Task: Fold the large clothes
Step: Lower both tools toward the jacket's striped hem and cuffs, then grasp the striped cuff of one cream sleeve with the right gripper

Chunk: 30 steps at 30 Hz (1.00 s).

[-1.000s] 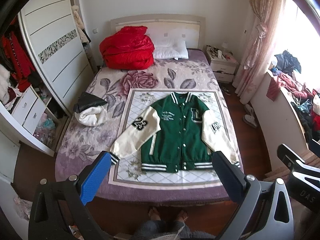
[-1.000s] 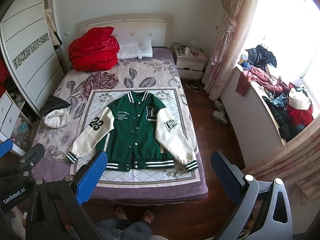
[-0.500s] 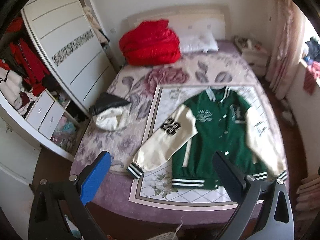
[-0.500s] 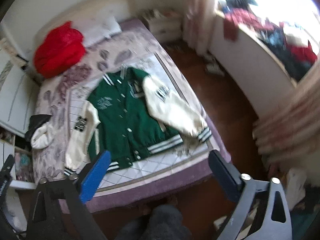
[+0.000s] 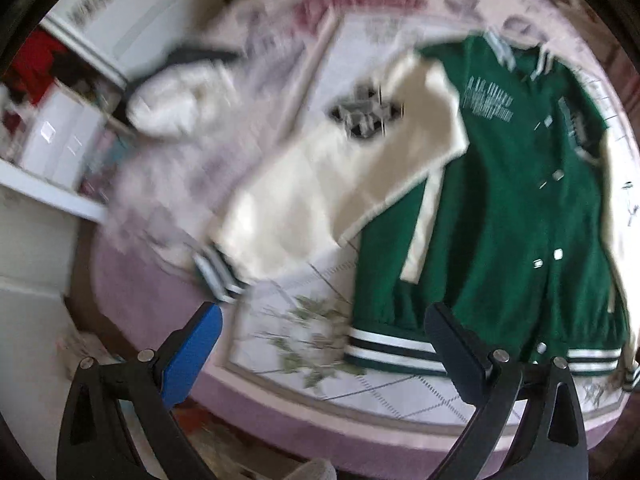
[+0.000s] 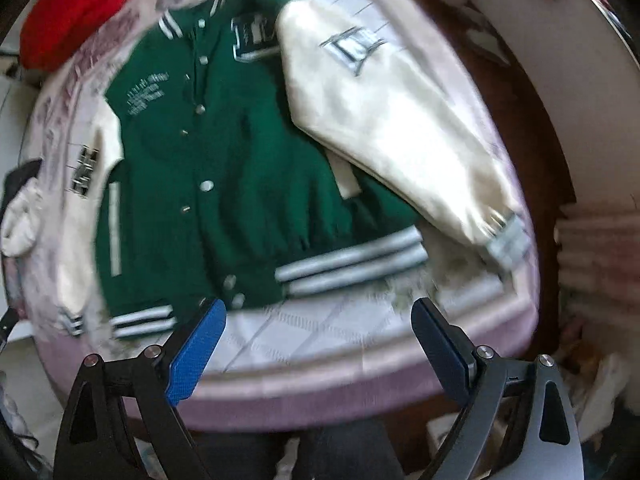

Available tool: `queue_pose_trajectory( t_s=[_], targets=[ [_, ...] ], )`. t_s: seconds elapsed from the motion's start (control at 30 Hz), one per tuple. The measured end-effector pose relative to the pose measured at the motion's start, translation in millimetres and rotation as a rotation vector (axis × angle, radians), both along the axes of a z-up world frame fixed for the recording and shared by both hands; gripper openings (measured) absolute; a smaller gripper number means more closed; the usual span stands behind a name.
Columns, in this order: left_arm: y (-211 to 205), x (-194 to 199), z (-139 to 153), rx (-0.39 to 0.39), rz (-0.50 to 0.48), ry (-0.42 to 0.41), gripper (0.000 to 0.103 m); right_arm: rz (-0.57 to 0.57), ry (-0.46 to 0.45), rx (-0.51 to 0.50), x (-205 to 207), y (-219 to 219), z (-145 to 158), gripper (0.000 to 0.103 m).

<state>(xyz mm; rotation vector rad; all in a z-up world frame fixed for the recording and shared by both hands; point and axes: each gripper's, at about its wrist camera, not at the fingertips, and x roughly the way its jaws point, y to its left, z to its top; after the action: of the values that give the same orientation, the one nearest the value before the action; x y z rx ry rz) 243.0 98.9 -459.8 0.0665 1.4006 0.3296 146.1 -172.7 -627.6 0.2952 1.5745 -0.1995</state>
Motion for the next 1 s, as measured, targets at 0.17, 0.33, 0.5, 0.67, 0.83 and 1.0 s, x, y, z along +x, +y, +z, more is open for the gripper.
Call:
queue_pose_trajectory(
  t_s=[0.17,0.33,0.5,0.67,0.83,1.0],
  targets=[
    [22.0,14.9,-117.4,-0.137,0.067,0.13,0.103,0.031,0.043,0.036,29.2,22.3,-86.0,0.091],
    [25.3,14.6,-162.0,-0.248,0.085,0.104,0.071,0.086,0.056,0.014,44.8,49.2,-133.6,0.091],
    [4.9,-3.8,-141.3,-0.268,0.015,-0.008,0.012,0.162,0.073,-0.067,40.6,82.5,-166.3,0.091],
    [5.0,-32.6,-130.4,-0.299,-0.002,-0.003,0.01,0.163,0.083,-0.083,34.9,99.8,-175.9,0.089],
    [6.7,-79.2,-122.9,-0.292,-0.024,0.046,0.01,0.195,0.156,-0.043,16.9,110.3,-181.8,0.089],
    [4.6,-125.2,-99.3,-0.219,-0.041,0.104,0.017,0.239,0.223,-0.01,-8.9,125.1,-187.7,0.089]
  ],
)
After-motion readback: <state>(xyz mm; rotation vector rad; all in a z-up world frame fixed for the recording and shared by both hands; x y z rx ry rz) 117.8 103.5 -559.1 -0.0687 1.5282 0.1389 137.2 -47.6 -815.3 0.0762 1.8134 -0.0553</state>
